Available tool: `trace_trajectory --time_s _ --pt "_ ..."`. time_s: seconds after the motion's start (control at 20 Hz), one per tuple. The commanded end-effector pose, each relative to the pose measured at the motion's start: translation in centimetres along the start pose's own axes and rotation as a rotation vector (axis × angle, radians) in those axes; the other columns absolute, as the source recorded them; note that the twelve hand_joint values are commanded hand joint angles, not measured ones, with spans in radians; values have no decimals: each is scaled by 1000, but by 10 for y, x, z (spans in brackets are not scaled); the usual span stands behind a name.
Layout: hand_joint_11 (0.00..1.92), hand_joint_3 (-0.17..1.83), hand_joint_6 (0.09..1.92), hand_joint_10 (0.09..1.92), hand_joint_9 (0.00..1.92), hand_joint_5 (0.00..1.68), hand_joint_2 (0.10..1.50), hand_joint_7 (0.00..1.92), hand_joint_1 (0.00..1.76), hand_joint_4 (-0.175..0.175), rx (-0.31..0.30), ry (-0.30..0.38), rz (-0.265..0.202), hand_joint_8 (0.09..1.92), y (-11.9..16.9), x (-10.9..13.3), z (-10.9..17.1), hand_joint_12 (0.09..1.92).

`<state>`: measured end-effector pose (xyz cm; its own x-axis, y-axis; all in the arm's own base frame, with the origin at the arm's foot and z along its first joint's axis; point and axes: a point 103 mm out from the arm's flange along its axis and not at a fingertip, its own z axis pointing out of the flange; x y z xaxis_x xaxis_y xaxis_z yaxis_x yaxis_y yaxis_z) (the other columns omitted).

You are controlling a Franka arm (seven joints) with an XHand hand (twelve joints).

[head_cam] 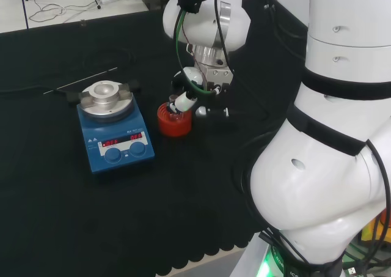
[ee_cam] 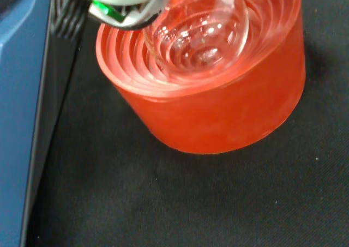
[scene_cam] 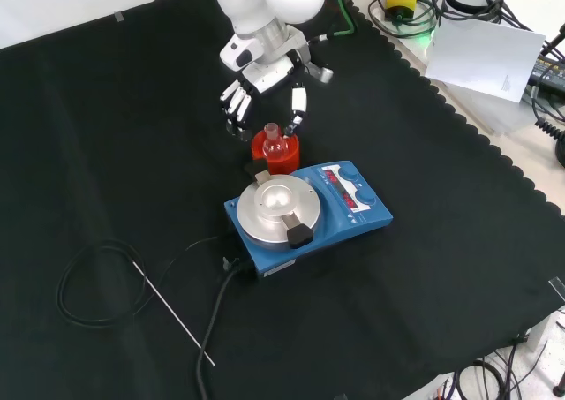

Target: Pick up the round-bottom flask.

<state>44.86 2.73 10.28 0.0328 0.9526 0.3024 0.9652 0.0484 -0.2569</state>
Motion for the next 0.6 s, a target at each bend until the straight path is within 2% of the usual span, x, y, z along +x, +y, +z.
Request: trace_trajectory --time_s 0.05,0.25,0.6 --pt "154 633 673 706 519 637 619 350 928 -42 -5 -1 -5 755 2 -4 -3 1404" --pt "155 636 714 707 522 719 621 353 929 -50 -16 -12 -7 756 4 5 0 1404" --pt "163 641 765 709 533 808 623 367 936 -65 -29 -25 -8 761 5 6 0 1405"
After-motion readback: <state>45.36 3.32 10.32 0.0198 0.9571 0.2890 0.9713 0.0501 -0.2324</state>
